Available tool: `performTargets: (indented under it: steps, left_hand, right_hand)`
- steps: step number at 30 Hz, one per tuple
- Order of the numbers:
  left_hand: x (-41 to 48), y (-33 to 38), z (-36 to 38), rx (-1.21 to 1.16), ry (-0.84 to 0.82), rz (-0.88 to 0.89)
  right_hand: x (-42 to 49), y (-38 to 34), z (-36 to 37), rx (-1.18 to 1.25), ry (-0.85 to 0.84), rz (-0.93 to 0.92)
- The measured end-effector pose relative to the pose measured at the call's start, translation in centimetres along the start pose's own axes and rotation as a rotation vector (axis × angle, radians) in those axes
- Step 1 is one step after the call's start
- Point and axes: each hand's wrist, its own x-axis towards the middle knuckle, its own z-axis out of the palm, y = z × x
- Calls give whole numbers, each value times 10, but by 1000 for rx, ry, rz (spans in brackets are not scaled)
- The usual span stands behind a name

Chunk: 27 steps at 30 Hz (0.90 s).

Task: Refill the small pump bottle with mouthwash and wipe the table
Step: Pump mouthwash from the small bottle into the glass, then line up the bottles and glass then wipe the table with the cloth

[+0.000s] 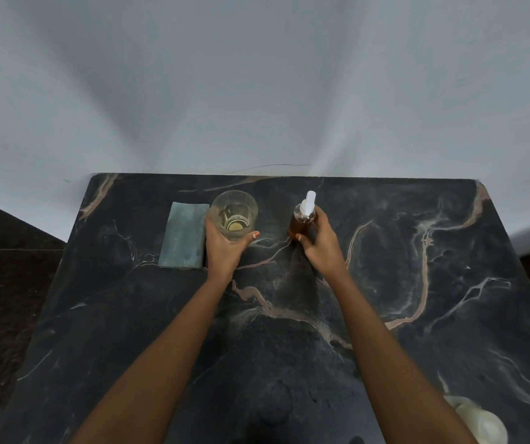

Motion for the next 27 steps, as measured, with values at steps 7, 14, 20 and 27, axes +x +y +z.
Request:
performTargets:
  steps: [7,14,20,27]
  left_hand:
    - [-31,0,-17,-75,-29,37]
    - [-94,-7,-26,-51,-85,50]
    - [-155,-14,-28,-54,-266,109]
    - [-220,-21,-17,8,-439,128]
  right_hand:
    - [-33,7,1,8,144,40]
    - [-91,15,4,-5,177,-27]
    - [-149,32,2,-41,144,-83]
    - [-229,66,-18,-123,91,-141]
